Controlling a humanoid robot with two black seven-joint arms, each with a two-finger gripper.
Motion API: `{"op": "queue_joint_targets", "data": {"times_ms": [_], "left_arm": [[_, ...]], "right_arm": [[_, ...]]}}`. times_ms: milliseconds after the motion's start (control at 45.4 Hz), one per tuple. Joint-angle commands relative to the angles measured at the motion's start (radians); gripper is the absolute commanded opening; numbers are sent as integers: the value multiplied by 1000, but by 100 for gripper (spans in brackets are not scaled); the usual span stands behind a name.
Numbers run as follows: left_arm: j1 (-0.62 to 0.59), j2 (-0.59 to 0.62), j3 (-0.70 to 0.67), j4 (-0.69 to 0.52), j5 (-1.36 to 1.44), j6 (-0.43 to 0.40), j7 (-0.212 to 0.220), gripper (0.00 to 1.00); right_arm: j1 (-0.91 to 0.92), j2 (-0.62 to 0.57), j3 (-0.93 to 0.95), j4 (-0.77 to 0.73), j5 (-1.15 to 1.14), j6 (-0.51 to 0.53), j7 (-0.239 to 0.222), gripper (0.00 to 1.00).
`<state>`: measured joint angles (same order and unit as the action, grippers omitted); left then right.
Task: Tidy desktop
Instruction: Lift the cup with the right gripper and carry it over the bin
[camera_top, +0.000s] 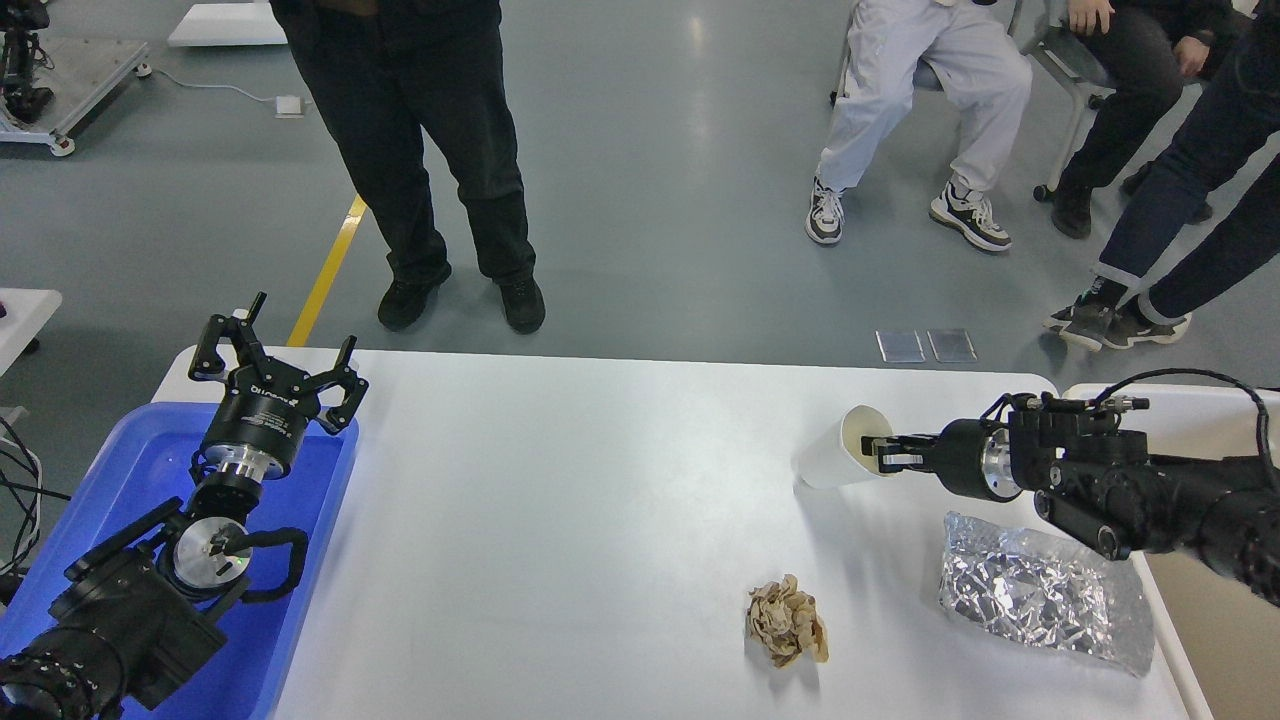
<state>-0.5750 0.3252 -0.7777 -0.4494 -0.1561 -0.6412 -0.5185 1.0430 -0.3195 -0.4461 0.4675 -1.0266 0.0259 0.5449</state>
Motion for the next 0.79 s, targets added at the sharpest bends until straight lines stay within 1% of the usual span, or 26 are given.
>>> {"op": "queue_joint_targets", "data": {"times_ms": [0, 198, 396, 507, 639, 771], "left_arm": [[0, 0, 1, 0, 0, 0, 0, 100], [0, 0, 0, 0, 1, 0, 0, 100], [0, 0, 0, 0, 1, 0, 0, 100], [0, 0, 0, 0, 1, 0, 0, 100], [0, 0, 0, 0, 1, 0, 0, 100], [0, 0, 1, 0, 1, 0, 0, 100]], "right_arm": [[127, -116, 10, 124, 8, 109, 24, 0], [290, -276, 7, 335, 8, 189, 17, 0], [413, -392, 6, 459, 8, 269, 3, 0], [472, -447, 6, 482, 7, 312, 0, 0], [522, -506, 10, 476, 7, 361, 0, 0], [522, -546, 15, 421, 8, 362, -3, 0]]}}
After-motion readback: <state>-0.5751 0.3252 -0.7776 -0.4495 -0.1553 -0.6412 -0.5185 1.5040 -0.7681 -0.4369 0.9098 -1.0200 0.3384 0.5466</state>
